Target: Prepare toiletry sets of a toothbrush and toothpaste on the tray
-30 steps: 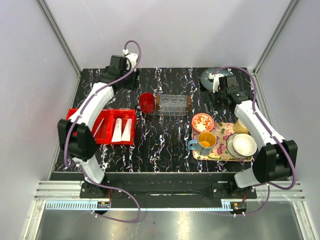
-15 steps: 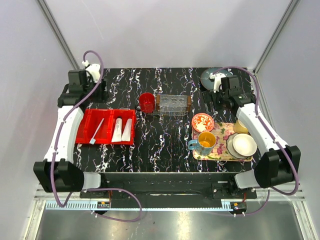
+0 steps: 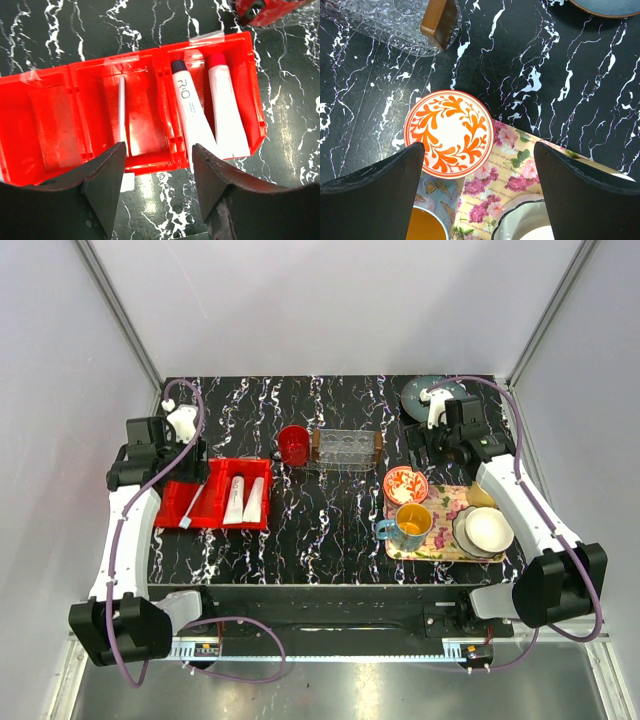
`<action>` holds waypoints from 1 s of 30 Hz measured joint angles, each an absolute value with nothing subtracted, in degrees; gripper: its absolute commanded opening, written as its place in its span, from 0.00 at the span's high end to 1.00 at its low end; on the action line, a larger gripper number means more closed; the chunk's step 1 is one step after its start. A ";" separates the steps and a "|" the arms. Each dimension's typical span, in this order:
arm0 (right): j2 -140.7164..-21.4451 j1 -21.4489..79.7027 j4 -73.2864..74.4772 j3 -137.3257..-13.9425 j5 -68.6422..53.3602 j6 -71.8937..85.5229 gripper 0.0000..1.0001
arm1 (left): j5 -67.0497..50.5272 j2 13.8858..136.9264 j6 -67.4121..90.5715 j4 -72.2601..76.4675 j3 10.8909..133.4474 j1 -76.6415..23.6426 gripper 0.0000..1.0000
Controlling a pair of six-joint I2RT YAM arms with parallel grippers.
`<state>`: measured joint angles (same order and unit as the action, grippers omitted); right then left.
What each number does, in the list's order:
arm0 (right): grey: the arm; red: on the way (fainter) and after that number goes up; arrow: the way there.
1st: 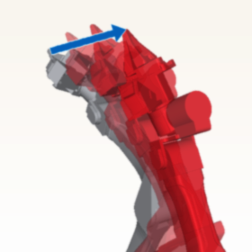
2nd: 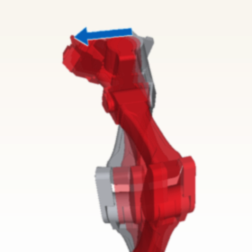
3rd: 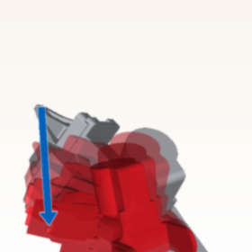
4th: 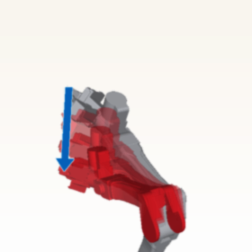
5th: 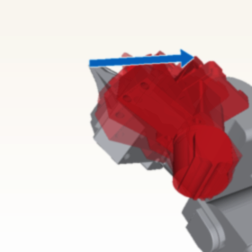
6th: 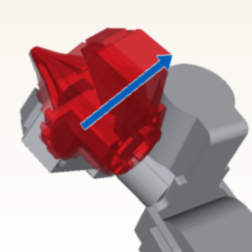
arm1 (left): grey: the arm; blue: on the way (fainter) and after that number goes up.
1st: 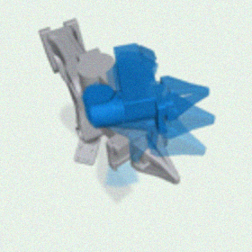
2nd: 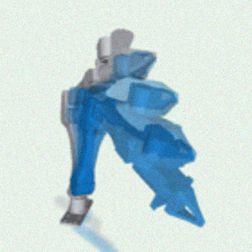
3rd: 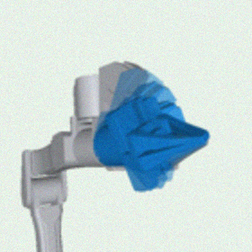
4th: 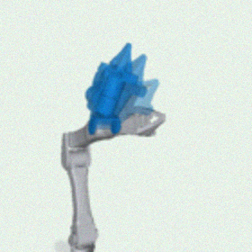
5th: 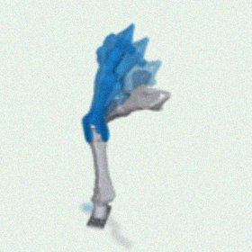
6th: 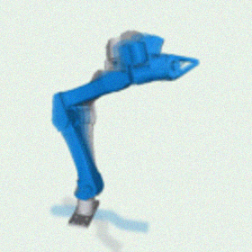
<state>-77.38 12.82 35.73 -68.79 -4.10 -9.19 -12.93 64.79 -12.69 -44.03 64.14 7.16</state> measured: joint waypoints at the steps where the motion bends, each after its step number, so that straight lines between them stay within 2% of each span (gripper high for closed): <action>1: -77.25 12.82 35.75 -68.64 -4.14 -9.19 0.05 | -13.65 64.51 -12.88 -44.18 63.53 7.16 0.40; 8: -76.93 12.97 35.57 -68.16 -4.16 -9.19 0.06 | -16.45 64.12 -12.60 -44.18 61.25 5.54 0.41; 18: -77.32 13.02 35.16 -67.83 -4.08 -9.23 0.06 | -15.44 65.67 -11.51 -41.80 59.42 -2.63 0.41; 30: -78.94 13.04 34.74 -67.24 -3.57 -9.52 0.07 | -13.13 75.24 -13.13 -37.19 59.27 -7.88 0.43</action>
